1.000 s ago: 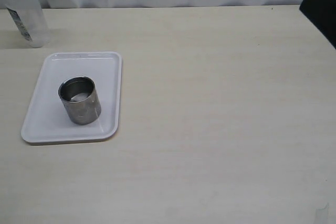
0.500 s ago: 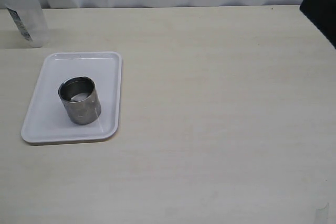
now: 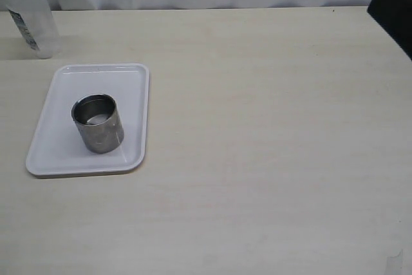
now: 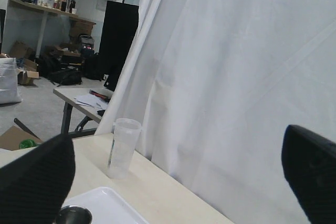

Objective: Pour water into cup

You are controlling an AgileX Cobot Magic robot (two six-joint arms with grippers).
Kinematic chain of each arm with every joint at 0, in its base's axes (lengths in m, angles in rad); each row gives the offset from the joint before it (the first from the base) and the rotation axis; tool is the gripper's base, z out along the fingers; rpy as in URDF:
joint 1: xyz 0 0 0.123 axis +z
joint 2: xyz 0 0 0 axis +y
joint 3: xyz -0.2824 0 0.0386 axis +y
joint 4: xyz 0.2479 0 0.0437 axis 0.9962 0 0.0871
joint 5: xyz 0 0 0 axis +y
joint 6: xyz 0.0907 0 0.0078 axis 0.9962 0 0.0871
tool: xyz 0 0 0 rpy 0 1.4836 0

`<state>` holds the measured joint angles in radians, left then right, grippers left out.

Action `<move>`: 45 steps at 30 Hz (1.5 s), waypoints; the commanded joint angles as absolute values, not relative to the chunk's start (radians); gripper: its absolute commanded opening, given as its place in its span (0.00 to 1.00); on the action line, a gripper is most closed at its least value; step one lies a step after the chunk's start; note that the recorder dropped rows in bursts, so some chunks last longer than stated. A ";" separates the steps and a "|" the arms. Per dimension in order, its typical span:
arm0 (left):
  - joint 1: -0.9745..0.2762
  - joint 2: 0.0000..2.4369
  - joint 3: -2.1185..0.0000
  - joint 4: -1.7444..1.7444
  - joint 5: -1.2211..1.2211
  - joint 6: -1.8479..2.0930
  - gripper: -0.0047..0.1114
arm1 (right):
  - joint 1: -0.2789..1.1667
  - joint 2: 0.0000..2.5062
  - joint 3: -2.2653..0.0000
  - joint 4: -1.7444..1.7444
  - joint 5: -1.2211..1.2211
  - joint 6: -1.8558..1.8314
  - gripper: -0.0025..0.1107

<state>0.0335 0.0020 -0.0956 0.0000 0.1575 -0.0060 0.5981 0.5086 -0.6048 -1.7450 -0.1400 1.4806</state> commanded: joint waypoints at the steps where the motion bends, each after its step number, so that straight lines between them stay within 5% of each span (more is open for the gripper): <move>1: 0.028 0.000 -0.094 0.006 0.205 0.000 0.94 | 0.593 0.504 -0.601 -1.744 -0.133 1.480 0.99; 14: 0.028 0.000 0.000 0.006 0.087 0.000 0.94 | 0.593 0.504 -0.601 -1.744 -0.133 1.482 0.99; 45: 0.028 0.000 0.000 0.041 0.309 0.074 0.94 | 0.593 0.504 -0.601 -1.744 -0.133 1.480 0.99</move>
